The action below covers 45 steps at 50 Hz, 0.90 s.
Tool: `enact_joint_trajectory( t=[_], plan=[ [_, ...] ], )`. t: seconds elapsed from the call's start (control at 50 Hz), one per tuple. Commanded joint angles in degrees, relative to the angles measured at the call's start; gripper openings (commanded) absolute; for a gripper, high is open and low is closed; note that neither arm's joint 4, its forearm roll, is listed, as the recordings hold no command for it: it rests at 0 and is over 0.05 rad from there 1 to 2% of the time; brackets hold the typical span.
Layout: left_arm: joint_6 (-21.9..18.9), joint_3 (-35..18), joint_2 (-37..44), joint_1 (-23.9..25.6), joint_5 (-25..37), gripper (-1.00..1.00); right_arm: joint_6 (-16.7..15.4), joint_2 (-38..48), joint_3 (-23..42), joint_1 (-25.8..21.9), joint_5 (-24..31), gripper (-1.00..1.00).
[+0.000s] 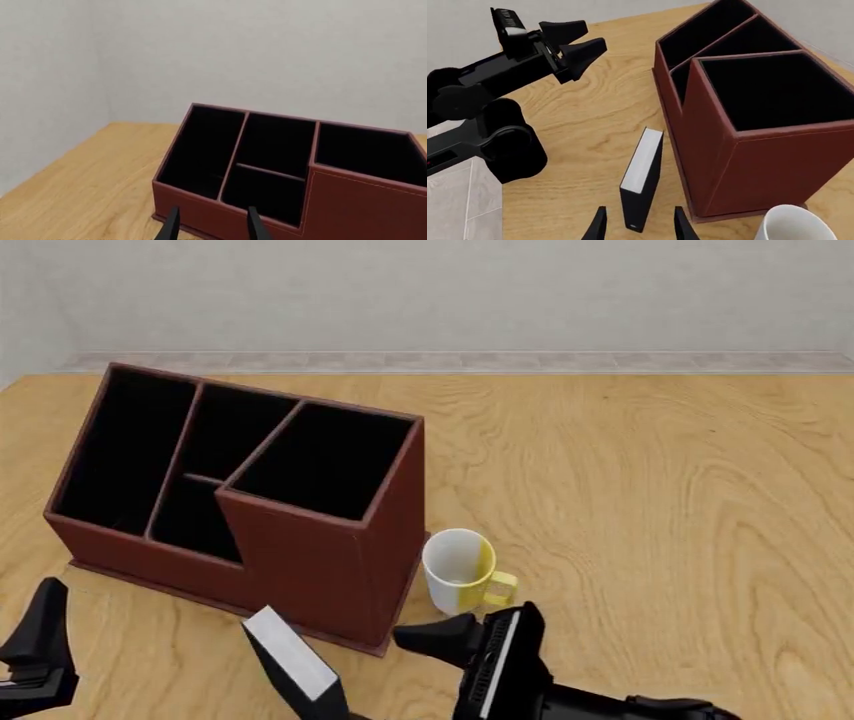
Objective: Pick up the book and place it in the right compartment of the caddy.
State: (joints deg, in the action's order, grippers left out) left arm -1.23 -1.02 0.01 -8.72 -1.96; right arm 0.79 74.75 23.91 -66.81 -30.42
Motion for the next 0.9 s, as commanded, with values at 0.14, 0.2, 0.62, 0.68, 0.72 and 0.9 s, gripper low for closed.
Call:
enact_joint_trajectory(
  t=[0.14, 0.2, 0.62, 0.68, 0.72, 0.9],
  plan=[
    [0.17, 0.23, 0.0, -0.44, 0.45, 1.0, 0.85, 4.87, 1.37, -1.14, -2.53, 1.0],
    [-0.29, 0.19, 0.0, -0.24, 0.52, 1.0, 0.79, 5.21, 1.4, -0.97, -2.74, 1.0],
    [-0.08, -0.49, 0.03, -0.31, 0.36, 1.0, 1.31, 9.31, 2.16, -0.03, -5.51, 1.0],
    [-0.05, -0.55, 0.02, -0.38, 0.39, 1.0, 1.5, 10.21, 2.3, -0.01, -6.13, 1.0],
    [-0.13, -0.27, 0.0, -0.53, 0.14, 1.0, 1.92, 11.09, 2.55, -0.24, -6.62, 1.0],
    [0.01, 0.17, 0.0, -1.19, -0.37, 1.0, 2.75, 15.62, 3.76, -0.89, -9.16, 1.0]
  ],
)
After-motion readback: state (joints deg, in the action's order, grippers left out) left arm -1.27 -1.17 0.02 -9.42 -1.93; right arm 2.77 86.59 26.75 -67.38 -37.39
